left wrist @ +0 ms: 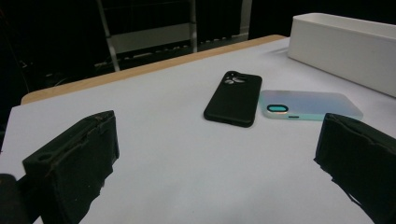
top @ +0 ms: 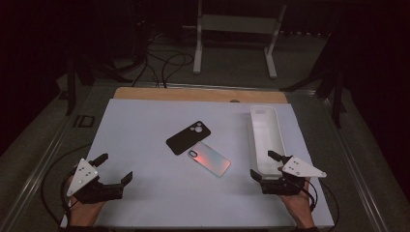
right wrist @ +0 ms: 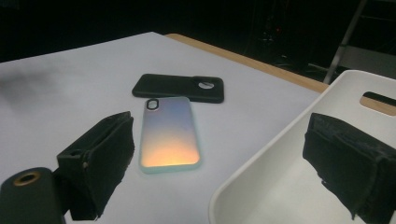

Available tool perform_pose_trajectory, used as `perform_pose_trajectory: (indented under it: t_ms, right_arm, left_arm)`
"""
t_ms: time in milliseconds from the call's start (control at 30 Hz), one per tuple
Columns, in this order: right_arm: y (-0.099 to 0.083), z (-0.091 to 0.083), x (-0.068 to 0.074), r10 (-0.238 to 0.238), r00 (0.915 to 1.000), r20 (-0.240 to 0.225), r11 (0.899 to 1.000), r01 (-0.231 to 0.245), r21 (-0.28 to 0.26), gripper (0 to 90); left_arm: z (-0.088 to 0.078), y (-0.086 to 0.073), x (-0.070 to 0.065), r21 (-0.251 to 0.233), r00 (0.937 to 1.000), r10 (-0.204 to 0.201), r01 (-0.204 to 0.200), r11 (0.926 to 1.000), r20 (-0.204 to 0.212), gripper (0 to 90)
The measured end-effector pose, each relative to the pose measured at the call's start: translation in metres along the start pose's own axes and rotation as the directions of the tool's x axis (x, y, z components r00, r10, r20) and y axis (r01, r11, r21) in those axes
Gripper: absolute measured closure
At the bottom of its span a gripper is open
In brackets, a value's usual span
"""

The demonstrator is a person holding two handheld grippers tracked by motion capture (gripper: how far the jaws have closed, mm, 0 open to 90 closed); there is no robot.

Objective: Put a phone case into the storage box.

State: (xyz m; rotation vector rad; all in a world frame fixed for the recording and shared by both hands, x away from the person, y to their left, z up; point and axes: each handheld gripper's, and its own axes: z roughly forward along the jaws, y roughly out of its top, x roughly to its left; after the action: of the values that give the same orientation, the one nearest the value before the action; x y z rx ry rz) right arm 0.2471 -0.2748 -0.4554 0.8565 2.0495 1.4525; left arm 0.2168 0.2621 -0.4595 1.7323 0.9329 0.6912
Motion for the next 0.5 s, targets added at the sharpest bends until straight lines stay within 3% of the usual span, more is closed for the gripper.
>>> perform_pose_trajectory:
  t_ms: [500]
  right_arm:
    - [0.0031, 0.0015, 0.0005, 0.016, 0.9999, 0.000, 1.000, -0.016, 0.013, 8.3]
  left_arm:
    - [0.0010, 0.0013, -0.0025, 0.007, 0.9999, 0.010, -0.010, 0.9999, 0.000, 0.0]
